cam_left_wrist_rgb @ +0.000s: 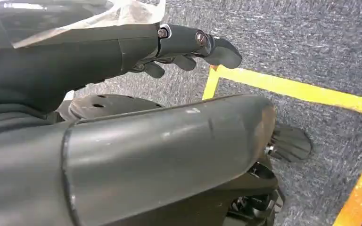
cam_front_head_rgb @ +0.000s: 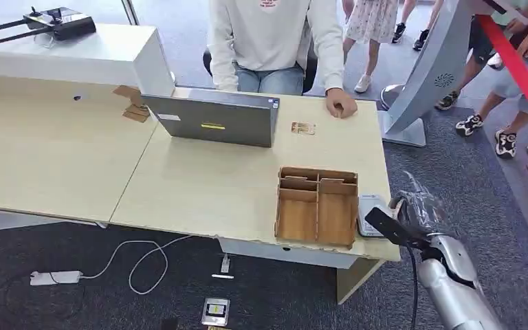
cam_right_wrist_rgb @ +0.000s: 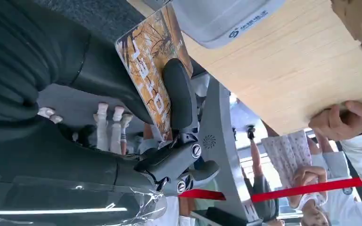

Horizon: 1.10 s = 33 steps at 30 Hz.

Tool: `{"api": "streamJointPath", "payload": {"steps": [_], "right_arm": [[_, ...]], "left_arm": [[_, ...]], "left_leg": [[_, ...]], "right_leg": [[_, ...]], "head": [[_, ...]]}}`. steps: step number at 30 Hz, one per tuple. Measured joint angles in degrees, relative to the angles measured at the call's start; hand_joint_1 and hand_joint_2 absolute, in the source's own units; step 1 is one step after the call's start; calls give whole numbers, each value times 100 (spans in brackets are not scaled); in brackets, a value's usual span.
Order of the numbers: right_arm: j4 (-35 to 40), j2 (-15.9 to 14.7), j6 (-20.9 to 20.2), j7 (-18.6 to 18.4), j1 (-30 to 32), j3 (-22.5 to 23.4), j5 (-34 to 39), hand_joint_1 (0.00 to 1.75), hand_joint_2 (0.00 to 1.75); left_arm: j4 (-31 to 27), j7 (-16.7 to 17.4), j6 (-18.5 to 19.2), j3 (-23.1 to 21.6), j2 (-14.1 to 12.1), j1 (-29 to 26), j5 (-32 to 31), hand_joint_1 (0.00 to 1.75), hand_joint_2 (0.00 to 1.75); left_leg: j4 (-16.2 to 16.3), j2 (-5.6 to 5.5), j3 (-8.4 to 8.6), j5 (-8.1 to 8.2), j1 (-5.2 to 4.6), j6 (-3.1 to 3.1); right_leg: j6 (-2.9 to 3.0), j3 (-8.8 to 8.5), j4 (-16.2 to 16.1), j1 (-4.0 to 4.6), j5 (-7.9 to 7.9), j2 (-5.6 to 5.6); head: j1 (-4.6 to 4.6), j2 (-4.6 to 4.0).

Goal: Pass the card to the sensor for recognition and then transmit it.

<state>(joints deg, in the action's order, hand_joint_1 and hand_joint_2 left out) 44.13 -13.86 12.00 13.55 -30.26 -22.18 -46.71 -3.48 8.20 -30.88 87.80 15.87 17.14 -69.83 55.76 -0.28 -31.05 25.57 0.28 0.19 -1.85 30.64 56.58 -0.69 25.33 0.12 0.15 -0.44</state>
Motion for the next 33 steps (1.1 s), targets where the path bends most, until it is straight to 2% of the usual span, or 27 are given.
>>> {"api": "streamJointPath", "payload": {"steps": [17, 25, 30, 33], "right_arm": [[-85, -175, -112, 59, 60, -37, 57, 175, 175], [-85, -243, -109, 2, 78, -39, 103, 175, 175], [-77, -286, 22, -37, 139, -42, 232, 175, 175], [-42, -293, 125, 50, 167, -22, 530, 175, 175]], "left_arm": [[0, -61, -9, 0, 7, 17, 151, 0, 0], [0, -221, 17, 0, 0, 11, 280, 0, 0], [-2, -269, -37, 0, -7, 7, 142, 0, 0], [-2, -278, 64, 0, -20, 3, 94, 0, 0]], "left_leg": [[0, 1, 2, 0, 0, 0], [0, 1, 3, 0, 0, 0], [0, 1, 3, 0, 0, 0], [0, 1, 1, 0, 0, 0]], "right_leg": [[0, -2, 0, 0, 0, 0], [0, -2, -1, 0, 0, 0], [0, -3, -1, 0, 0, 0], [0, -4, 0, 0, 0, 0]], "head": [[-2, 0], [-2, 0], [-2, 0], [-4, 0]]}}
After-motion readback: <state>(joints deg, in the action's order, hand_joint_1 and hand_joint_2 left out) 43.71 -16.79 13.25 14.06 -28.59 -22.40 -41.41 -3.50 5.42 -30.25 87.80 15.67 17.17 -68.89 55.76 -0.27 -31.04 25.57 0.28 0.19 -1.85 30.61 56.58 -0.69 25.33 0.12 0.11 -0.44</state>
